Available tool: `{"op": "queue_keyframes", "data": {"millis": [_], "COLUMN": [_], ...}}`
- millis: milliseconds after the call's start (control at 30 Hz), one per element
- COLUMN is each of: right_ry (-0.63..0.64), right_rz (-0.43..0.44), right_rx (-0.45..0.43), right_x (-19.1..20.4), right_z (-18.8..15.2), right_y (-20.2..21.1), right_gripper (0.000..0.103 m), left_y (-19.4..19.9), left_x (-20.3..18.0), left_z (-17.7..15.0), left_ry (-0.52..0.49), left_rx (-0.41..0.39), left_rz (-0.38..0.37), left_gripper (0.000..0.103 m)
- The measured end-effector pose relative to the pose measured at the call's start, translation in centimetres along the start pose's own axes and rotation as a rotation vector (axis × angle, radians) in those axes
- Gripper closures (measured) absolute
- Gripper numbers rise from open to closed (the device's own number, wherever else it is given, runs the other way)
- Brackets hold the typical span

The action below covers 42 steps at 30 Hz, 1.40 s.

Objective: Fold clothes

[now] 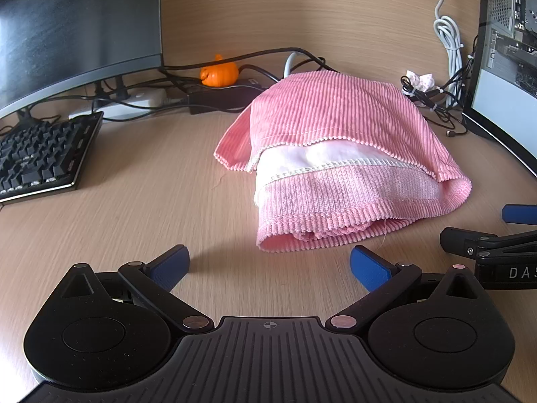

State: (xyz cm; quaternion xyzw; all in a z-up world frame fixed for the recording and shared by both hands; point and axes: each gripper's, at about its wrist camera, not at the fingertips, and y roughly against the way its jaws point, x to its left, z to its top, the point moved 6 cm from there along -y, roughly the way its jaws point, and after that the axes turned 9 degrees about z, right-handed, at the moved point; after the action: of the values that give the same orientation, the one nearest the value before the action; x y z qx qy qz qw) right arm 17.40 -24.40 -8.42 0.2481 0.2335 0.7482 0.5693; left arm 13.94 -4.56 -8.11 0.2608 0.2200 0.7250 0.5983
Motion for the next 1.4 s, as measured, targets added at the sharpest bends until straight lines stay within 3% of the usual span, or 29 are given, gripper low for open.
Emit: {"op": "queue_keyframes", "data": {"millis": [1400], "right_ry": [0.0], "right_rz": [0.0], "right_rx": [0.0], "right_x": [0.03], "right_z": [0.0], "right_y": [0.02], "right_gripper": [0.0], "left_y": [-0.17], "left_x": [-0.03], "left_z": [0.06], "left_ry": [0.007], "left_rx": [0.001], "left_rz": [0.003], "left_gripper": [0.0]}}
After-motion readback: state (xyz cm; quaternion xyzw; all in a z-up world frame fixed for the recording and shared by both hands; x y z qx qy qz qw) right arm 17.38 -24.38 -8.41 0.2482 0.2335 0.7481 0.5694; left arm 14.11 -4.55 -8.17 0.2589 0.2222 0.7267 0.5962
